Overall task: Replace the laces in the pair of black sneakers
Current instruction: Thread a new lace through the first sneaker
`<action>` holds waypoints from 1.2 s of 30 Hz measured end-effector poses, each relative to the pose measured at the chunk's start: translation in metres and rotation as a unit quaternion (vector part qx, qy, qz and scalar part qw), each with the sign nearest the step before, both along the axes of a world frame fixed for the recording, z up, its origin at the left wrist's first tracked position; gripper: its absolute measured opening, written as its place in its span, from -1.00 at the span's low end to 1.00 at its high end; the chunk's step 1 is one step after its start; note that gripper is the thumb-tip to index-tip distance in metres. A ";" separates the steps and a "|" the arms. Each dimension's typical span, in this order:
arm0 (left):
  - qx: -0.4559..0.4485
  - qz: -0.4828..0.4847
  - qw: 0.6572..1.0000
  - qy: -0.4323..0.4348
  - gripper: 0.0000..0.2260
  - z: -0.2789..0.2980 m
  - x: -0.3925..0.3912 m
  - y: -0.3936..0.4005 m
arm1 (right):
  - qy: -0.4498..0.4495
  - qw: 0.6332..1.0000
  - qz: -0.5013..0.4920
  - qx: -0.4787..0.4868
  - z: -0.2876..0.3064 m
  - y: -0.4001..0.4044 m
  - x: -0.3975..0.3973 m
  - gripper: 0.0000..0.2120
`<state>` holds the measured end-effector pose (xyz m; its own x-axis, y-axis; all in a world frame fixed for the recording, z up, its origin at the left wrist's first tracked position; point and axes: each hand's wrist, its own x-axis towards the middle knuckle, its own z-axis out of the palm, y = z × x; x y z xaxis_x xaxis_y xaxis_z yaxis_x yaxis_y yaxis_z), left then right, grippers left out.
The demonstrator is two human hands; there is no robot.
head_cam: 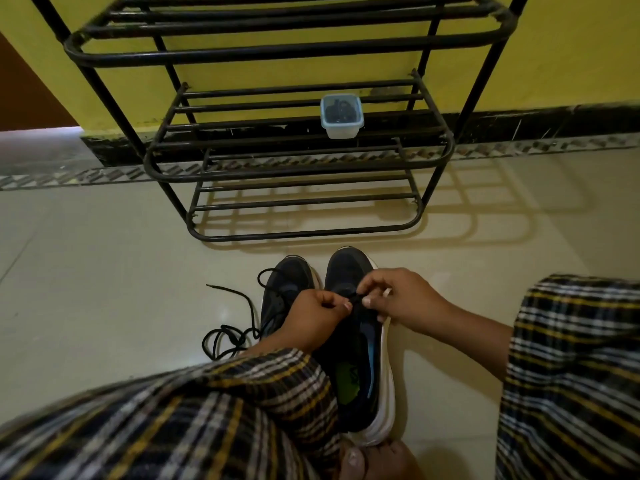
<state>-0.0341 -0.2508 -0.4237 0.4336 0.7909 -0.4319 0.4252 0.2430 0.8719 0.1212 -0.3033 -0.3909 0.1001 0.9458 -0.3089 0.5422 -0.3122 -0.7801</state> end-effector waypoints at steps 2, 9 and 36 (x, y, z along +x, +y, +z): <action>0.003 0.004 1.000 0.000 -0.84 0.000 0.000 -0.001 | -0.046 0.999 0.009 0.023 -0.005 0.002 0.001 -0.86; 0.046 -0.021 0.998 0.028 -0.84 -0.001 -0.002 0.001 | -0.172 0.980 0.046 0.084 -0.015 0.006 -0.009 -0.85; 0.384 -0.252 0.853 0.248 -0.44 -0.015 -0.032 -0.034 | 0.278 0.925 -0.204 0.162 0.060 0.034 -0.001 -0.81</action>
<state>-0.0661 -0.2850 -0.4388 0.7166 0.6904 -0.0996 0.6699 -0.6414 0.3738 0.1199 -0.2691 -0.3309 0.3805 0.9160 -0.1273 -0.0823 -0.1036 -0.9912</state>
